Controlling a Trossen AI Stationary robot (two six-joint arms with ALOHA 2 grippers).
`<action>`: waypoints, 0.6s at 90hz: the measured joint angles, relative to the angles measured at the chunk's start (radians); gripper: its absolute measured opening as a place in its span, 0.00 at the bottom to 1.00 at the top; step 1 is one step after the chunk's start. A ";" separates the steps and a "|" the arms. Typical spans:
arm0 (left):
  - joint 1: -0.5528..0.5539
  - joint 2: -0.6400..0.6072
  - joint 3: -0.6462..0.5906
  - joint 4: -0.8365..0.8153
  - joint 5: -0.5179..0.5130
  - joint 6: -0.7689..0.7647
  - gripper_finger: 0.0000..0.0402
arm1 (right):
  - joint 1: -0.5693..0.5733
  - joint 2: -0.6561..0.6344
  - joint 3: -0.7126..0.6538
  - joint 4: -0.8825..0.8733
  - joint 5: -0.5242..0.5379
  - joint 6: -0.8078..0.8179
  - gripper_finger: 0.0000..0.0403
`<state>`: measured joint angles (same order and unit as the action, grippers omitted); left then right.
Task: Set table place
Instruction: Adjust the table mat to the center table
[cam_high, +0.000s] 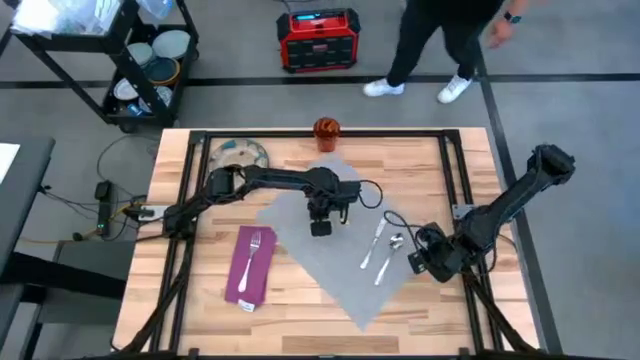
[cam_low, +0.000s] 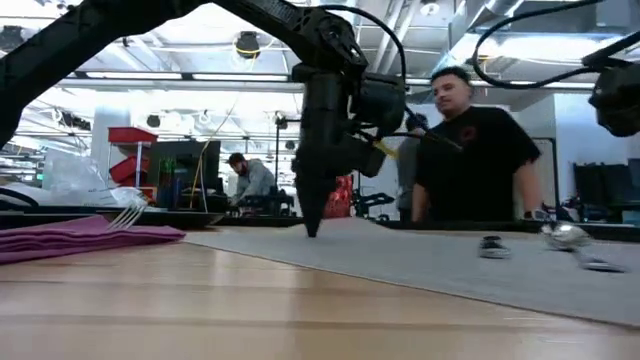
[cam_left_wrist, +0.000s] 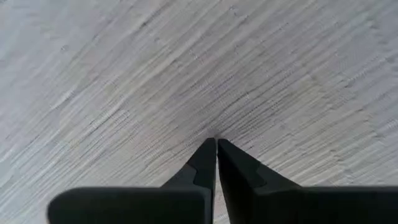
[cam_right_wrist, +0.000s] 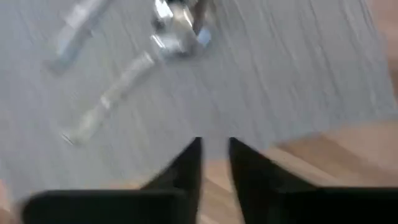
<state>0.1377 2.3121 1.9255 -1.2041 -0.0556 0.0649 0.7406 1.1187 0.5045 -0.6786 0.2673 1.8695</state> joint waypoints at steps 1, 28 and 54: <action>0.000 -0.002 0.000 0.000 -0.001 0.004 0.00 | 0.000 0.006 0.000 0.002 0.000 0.005 0.03; -0.022 -0.092 0.003 -0.024 0.008 0.022 0.00 | -0.013 0.065 0.000 0.117 0.048 0.014 0.00; 0.016 -0.088 -0.206 -0.057 0.011 0.004 0.00 | -0.043 0.066 0.000 0.136 0.076 -0.018 0.00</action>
<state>0.1538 2.2246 1.7190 -1.2615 -0.0443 0.0690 0.6979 1.1843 0.5041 -0.5427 0.3434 1.8519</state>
